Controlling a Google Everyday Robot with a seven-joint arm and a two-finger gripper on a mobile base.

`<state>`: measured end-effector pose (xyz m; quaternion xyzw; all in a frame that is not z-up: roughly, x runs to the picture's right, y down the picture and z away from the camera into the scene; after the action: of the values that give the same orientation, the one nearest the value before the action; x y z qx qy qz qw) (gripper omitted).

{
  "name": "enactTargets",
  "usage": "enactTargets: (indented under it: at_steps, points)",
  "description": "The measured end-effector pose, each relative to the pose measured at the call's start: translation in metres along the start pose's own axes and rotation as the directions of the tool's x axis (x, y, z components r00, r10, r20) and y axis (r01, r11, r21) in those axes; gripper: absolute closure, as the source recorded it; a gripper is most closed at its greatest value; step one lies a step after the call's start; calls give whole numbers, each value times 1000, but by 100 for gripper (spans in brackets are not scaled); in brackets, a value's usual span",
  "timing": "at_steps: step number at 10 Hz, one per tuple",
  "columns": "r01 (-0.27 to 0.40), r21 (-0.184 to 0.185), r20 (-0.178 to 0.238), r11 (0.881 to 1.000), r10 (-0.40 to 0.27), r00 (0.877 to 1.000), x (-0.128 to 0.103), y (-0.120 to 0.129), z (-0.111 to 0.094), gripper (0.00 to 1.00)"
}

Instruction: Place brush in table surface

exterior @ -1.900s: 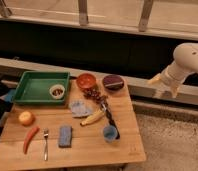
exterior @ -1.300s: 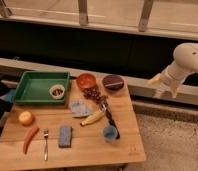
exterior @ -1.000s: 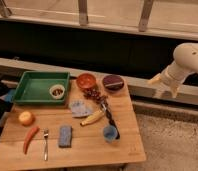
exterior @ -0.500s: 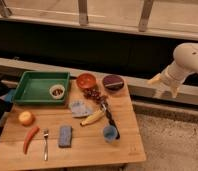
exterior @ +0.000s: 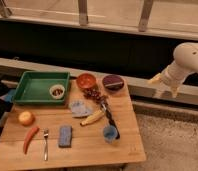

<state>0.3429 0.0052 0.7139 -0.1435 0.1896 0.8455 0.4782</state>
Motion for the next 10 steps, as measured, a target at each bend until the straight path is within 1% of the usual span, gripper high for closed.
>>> enactTargets:
  at_steps: [2, 3, 5, 6, 7, 9, 10]
  points:
    - [3, 1, 1, 1000, -3, 1000, 0, 1, -1, 20]
    - [28, 1, 4, 1000, -28, 1000, 3, 5, -2, 20]
    - [101, -14, -12, 995, -101, 995, 17, 25, 2, 20]
    - [155, -35, -30, 987, -156, 987, 30, 47, 7, 20]
    - [210, -56, -41, 976, -212, 976, 43, 69, 10, 20]
    - [283, -102, -59, 954, -290, 955, 60, 106, 15, 20]
    - [335, -133, -67, 933, -345, 936, 72, 134, 18, 20]
